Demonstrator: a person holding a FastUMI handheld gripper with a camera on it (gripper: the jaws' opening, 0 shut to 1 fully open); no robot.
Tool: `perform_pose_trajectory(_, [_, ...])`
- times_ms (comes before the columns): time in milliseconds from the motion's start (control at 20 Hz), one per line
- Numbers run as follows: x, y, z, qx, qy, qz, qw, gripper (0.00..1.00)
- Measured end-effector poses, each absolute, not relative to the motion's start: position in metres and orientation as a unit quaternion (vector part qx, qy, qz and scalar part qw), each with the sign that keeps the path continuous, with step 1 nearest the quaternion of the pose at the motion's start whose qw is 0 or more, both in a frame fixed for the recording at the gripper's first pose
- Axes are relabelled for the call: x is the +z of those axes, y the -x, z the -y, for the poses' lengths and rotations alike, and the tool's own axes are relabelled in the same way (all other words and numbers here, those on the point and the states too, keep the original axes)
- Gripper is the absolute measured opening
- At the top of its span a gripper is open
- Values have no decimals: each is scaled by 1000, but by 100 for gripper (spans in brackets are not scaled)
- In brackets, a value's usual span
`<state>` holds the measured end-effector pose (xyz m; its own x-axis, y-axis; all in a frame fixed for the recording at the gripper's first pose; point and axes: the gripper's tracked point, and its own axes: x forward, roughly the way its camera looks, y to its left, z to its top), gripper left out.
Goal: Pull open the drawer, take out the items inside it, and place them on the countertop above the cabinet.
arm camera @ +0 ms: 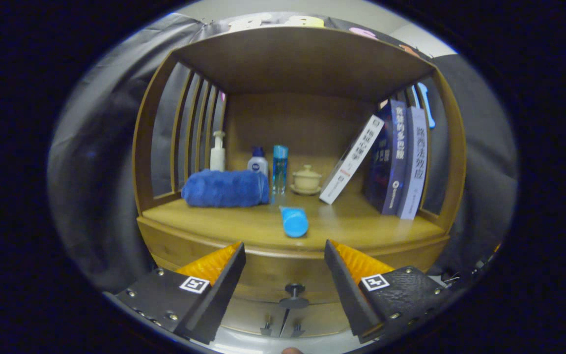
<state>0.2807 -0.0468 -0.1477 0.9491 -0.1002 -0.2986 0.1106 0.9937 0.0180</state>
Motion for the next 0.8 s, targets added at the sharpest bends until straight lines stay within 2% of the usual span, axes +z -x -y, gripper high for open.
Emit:
perform_pose_trajectory(300, [-68,-268,66,-50,-9,-87,995,96])
perform_pose_trajectory(800, [45,-195,72,-10,-8,-8,1000,96])
